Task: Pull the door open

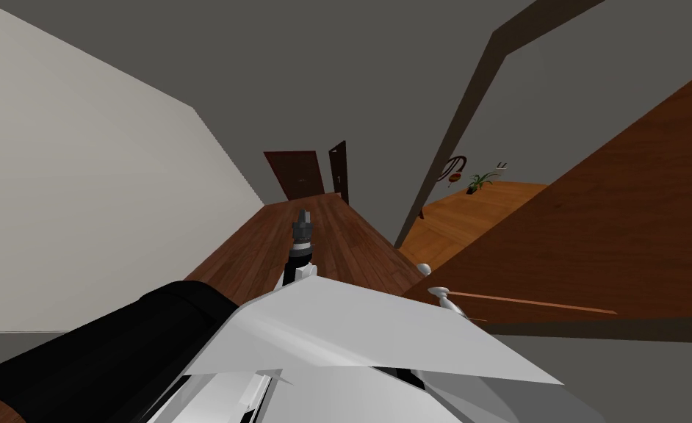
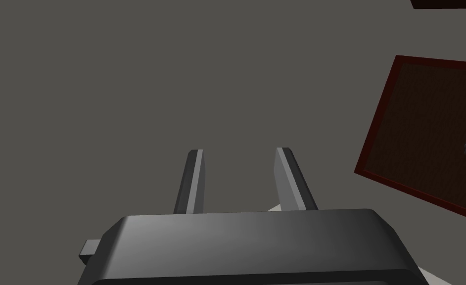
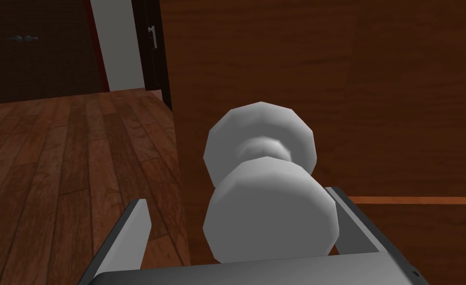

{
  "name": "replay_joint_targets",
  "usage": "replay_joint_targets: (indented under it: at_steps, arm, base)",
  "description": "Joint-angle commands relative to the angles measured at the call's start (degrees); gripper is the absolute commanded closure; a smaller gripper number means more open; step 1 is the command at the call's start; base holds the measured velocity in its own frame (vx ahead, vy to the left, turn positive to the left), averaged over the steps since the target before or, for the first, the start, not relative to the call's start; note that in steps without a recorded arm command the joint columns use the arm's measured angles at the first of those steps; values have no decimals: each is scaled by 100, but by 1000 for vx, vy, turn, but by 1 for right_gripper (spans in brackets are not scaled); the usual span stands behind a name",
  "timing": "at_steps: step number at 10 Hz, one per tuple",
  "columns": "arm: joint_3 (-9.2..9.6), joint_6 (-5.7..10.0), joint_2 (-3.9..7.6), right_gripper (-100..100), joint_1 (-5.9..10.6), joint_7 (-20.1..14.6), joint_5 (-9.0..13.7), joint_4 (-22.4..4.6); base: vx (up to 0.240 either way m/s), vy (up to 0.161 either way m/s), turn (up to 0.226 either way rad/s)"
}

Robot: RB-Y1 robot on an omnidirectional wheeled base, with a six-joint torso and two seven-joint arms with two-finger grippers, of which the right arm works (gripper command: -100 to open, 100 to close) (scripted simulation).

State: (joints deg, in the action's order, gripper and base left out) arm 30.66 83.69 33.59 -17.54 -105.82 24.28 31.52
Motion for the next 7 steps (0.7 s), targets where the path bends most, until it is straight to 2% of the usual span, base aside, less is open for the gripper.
replay_joint_targets:
  at_steps: [1,3,4,5,6,7]
  arm:
    - [159,168,-157,100,-29,-54,-111,-155]
    - [159,168,-157,100,-29,-54,-111,-155]
    - [207,367,-187,100,-13,-96,-144,-361]
    - [207,367,-187,100,-13,-96,-144,-306]
    - [207,367,-187,100,-13,-96,-144,-361]
    - [223,433,-197,100,-8,-109,-155,-429]
  base:
    - [6,-14,47]
    - [-5,6,0]
    - [0,17,37]
    - [5,-10,16]
    - [-14,-5,5]
    - [-27,11,10]
